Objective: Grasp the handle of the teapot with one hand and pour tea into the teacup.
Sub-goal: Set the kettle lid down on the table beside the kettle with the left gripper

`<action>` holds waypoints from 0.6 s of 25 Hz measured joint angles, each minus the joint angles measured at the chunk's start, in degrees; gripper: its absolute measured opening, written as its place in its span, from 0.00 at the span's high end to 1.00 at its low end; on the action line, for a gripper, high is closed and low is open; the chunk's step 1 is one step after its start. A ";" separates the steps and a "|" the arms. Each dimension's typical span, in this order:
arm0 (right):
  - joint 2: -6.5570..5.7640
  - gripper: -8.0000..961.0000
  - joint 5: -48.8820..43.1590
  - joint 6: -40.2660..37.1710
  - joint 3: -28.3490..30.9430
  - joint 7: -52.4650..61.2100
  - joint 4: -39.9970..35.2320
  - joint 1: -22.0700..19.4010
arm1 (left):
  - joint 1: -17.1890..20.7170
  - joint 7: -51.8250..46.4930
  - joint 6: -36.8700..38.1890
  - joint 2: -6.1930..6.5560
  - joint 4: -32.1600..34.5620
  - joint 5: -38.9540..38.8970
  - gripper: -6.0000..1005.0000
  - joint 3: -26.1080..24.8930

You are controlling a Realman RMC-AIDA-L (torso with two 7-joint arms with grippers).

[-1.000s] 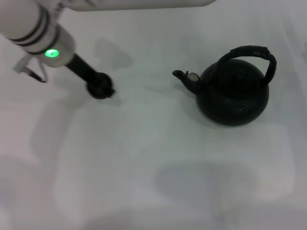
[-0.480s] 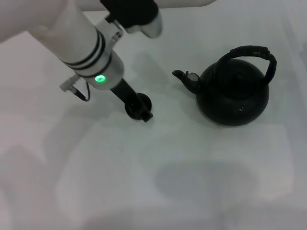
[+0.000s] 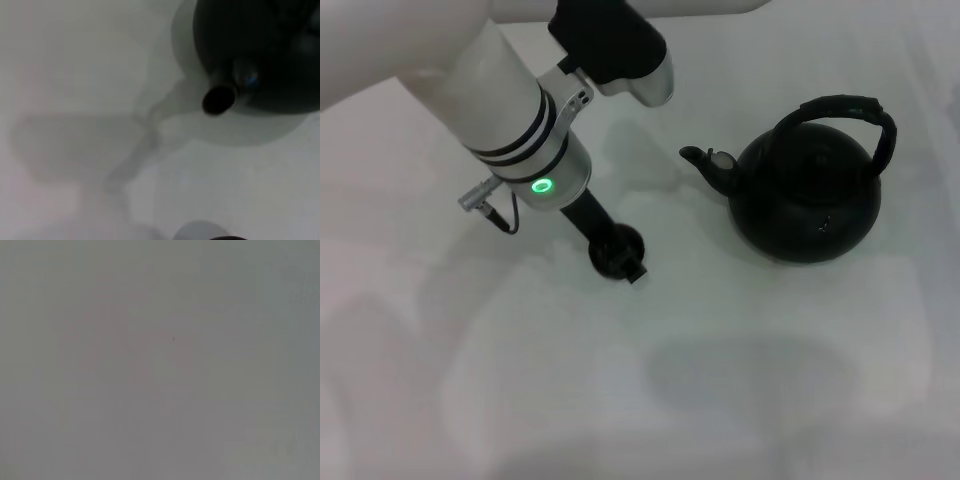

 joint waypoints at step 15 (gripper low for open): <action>0.00 0.12 0.00 0.00 0.00 0.00 0.51 0.22 | -1.81 -1.58 -0.01 0.01 -2.67 0.36 0.27 0.16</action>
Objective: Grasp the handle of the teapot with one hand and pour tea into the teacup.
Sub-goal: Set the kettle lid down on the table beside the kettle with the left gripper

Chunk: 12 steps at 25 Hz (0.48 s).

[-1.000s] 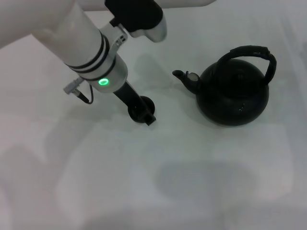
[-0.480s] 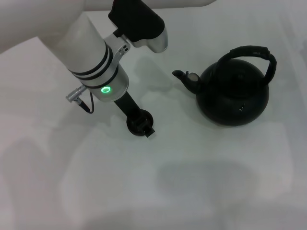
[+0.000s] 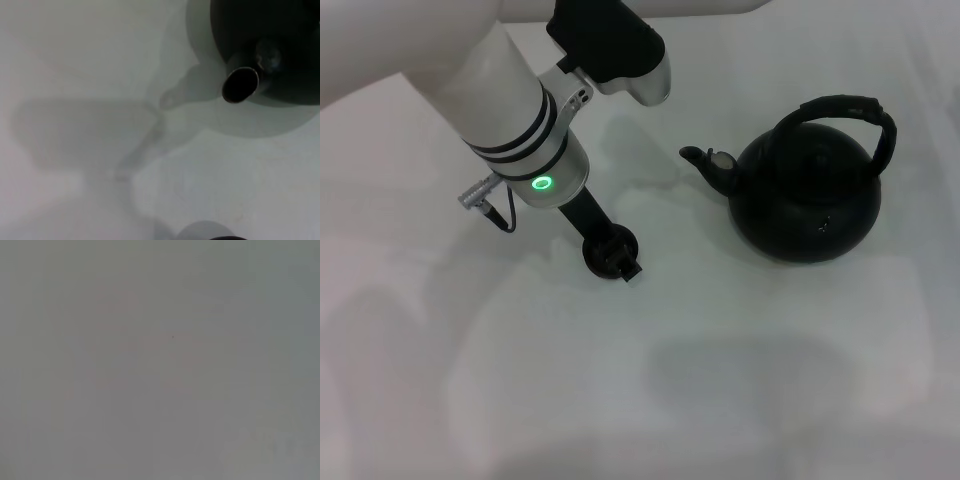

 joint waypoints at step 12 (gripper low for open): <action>0.00 0.12 0.00 -0.01 0.00 -0.03 0.00 -0.01 | -0.20 -0.69 0.13 0.15 0.18 0.07 0.25 -0.19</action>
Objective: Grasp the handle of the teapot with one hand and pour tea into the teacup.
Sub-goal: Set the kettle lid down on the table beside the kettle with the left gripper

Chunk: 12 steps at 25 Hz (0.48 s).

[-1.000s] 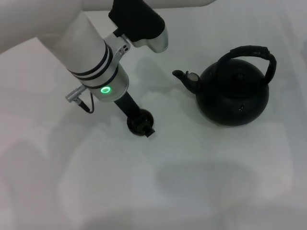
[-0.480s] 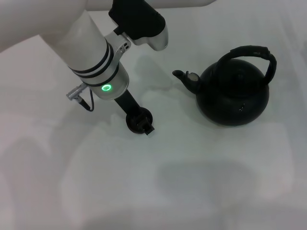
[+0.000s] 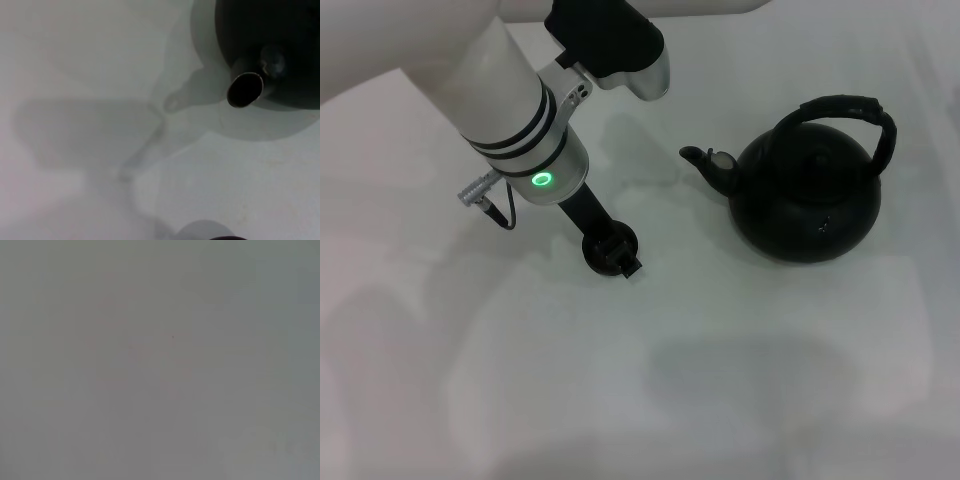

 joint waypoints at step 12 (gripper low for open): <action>0.00 0.12 0.00 0.04 0.00 -0.40 0.09 0.00 | -0.03 -0.02 -0.31 -0.02 0.20 0.00 0.23 0.03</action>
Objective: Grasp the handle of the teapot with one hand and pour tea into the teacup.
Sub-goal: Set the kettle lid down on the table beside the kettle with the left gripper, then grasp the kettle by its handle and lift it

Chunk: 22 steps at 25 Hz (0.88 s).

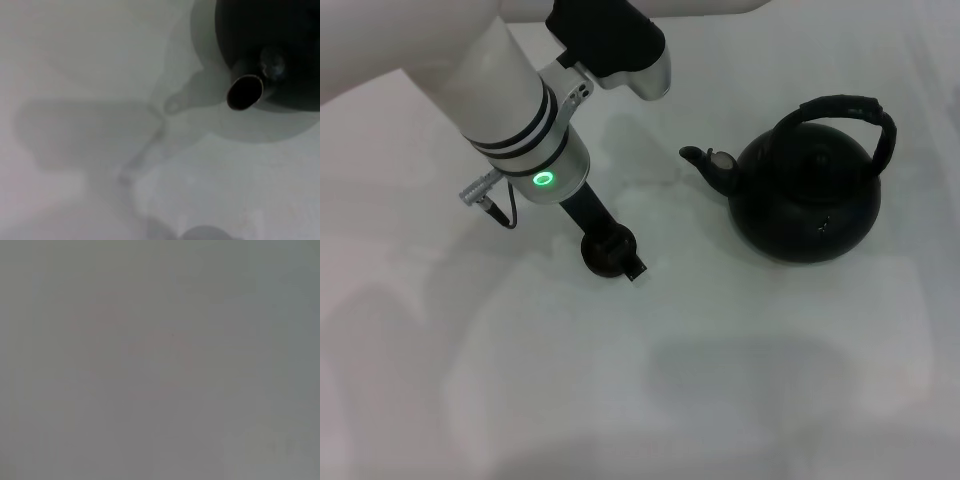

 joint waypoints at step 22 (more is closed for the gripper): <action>0.00 0.12 0.00 0.06 0.09 0.13 0.08 -0.09 | 4.98 5.07 -6.54 0.10 11.85 -2.63 0.13 -6.18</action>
